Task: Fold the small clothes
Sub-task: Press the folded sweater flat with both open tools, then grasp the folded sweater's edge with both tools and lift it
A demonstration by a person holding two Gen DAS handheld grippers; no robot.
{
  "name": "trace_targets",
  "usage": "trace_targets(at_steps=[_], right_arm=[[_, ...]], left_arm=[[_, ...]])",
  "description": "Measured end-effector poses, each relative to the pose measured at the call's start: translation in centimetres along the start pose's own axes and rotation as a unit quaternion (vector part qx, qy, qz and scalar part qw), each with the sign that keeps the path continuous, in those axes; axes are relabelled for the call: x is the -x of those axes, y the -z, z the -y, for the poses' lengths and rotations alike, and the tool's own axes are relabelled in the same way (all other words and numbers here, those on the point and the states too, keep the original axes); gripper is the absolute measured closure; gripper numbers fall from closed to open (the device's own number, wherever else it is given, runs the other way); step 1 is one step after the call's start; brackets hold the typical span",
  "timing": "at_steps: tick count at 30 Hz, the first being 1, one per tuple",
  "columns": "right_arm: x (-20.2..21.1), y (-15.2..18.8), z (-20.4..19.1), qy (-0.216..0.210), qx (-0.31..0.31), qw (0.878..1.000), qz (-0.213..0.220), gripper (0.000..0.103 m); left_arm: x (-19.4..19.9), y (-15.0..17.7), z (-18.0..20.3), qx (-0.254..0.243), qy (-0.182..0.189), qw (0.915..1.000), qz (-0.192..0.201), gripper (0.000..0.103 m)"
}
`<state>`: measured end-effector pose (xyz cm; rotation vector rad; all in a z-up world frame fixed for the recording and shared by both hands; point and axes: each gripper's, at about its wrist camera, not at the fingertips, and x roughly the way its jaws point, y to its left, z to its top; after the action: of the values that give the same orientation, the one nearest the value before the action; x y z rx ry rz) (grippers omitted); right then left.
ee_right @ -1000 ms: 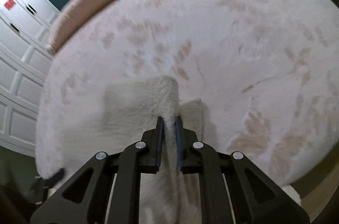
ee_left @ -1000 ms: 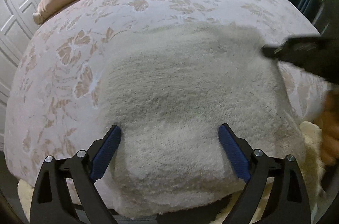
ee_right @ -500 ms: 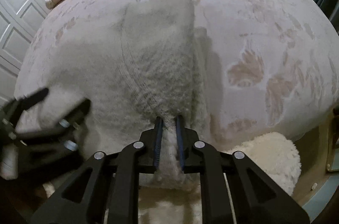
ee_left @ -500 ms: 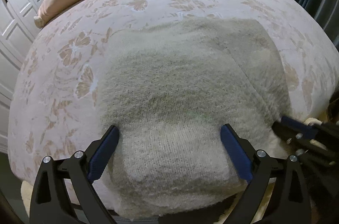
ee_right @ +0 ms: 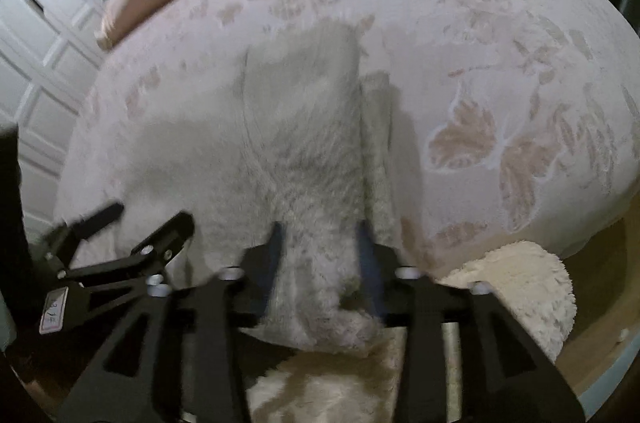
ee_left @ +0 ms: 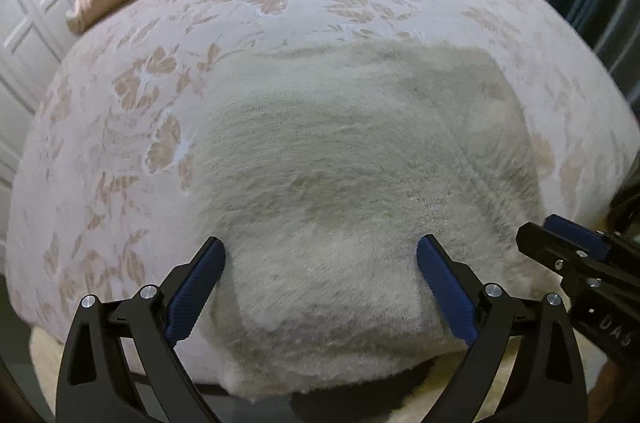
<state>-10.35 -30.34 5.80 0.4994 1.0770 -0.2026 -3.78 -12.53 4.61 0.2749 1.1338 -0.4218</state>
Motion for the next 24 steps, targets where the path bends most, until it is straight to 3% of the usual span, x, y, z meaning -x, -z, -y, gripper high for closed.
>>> trace_targets(at_steps=[1,4,8,13,21,24], right_arm=[[0.4,-0.1,0.3,0.007,-0.004,1.0,0.012,0.042],[0.5,-0.4,1.5,0.017,-0.021,0.999,0.024,0.038],[-1.8,-0.7,2.9,-0.03,-0.059,0.998,-0.003,0.036],[-4.6,-0.5,3.2,-0.053,-0.078,0.995,-0.022,0.025],[-6.5,-1.1,3.7,-0.097,-0.08,0.992,-0.021,0.011],[-6.8,-1.3,3.5,-0.107,-0.07,0.992,-0.016,0.009]], left_arm=[[0.3,-0.1,-0.6,0.014,0.002,0.9999,-0.002,0.008],[0.9,-0.1,-2.9,0.061,0.009,0.998,-0.012,0.008],[0.2,0.1,-5.8,0.097,0.011,0.9946,-0.034,0.008],[-1.6,0.6,-7.8,0.126,0.072,0.9881,-0.051,0.008],[-4.4,0.2,-7.4,0.14,0.128,0.9793,-0.069,0.005],[-5.1,-0.4,-5.9,0.137,0.116,0.9809,-0.074,0.005]])
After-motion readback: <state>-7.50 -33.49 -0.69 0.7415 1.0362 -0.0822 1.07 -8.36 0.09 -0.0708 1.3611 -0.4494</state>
